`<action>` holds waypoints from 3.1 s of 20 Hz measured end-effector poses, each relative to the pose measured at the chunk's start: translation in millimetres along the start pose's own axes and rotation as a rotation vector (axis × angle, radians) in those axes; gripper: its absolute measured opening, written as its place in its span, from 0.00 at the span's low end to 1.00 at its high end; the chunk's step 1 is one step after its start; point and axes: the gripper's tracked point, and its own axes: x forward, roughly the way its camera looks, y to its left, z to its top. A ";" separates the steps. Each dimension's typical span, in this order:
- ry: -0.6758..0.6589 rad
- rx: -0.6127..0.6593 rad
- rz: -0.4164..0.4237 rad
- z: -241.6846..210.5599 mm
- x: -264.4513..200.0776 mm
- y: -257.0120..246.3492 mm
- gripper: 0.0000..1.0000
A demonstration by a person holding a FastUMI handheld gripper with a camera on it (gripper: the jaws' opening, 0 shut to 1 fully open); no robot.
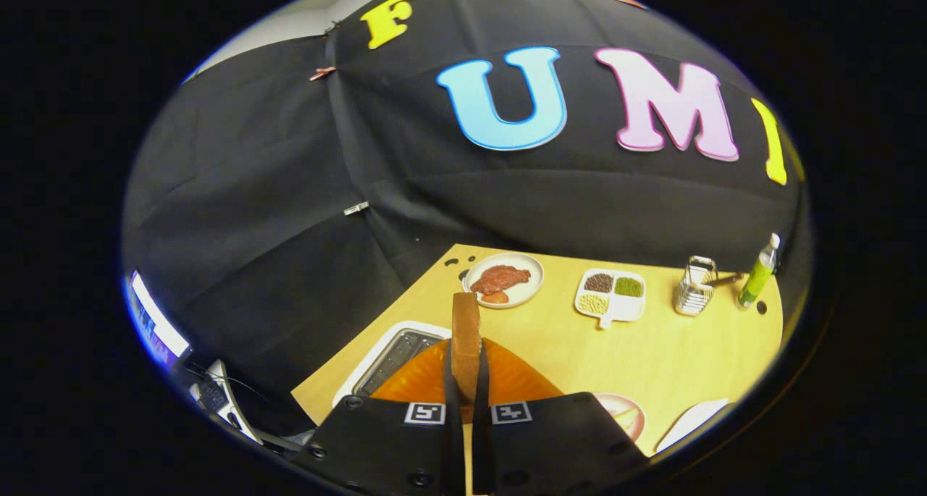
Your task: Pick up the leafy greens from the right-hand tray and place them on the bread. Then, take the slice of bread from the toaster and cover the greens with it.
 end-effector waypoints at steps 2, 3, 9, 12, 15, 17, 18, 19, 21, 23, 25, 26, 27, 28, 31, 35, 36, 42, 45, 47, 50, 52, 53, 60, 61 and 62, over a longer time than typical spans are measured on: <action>0.020 0.042 -0.013 -10.8 -3.0 -24.3 0.08; 0.032 0.061 -0.018 -17.7 -3.9 -35.5 0.08; 0.096 0.228 -0.026 -56.9 2.4 -83.2 0.08; 0.118 0.269 -0.043 -77.2 7.5 -101.3 0.08; 0.139 0.313 -0.058 -96.5 9.3 -117.2 0.08; 0.150 0.350 -0.077 -110.0 11.1 -130.0 0.08; 0.159 0.376 -0.082 -116.7 12.2 -135.5 0.08; 0.167 0.400 -0.086 -122.8 11.2 -138.5 0.08; 0.183 0.430 -0.111 -136.0 8.7 -150.7 0.09; 0.206 0.472 -0.145 -149.5 3.9 -159.7 0.10; 0.226 0.495 -0.175 -162.7 -1.3 -167.6 0.13; 0.231 0.496 -0.198 -167.1 -1.6 -174.2 0.15; 0.242 0.497 -0.215 -176.5 -6.7 -177.8 0.25; 0.254 0.505 -0.220 -181.8 -8.3 -180.8 0.34; 0.271 0.514 -0.239 -192.3 -14.5 -183.8 0.62; 0.253 0.467 -0.256 -191.0 -26.6 -191.9 0.90; 0.238 0.452 -0.254 -186.2 -30.8 -194.1 0.94; 0.126 0.323 -0.289 -147.2 -69.9 -210.7 0.99; 0.046 0.268 -0.302 -116.1 -98.7 -220.7 0.98; -0.016 0.218 -0.313 -92.0 -121.6 -228.1 0.98; -0.111 0.135 -0.327 -55.7 -157.4 -239.2 0.98; -0.172 0.079 -0.335 -32.7 -183.0 -243.0 0.98; -0.204 0.053 -0.339 -21.4 -195.4 -245.1 0.98; -0.408 -0.112 -0.428 35.4 -278.2 -244.1 0.98; -0.432 -0.126 -0.451 39.7 -288.3 -244.8 0.98; -0.452 -0.139 -0.477 43.1 -298.5 -244.5 0.98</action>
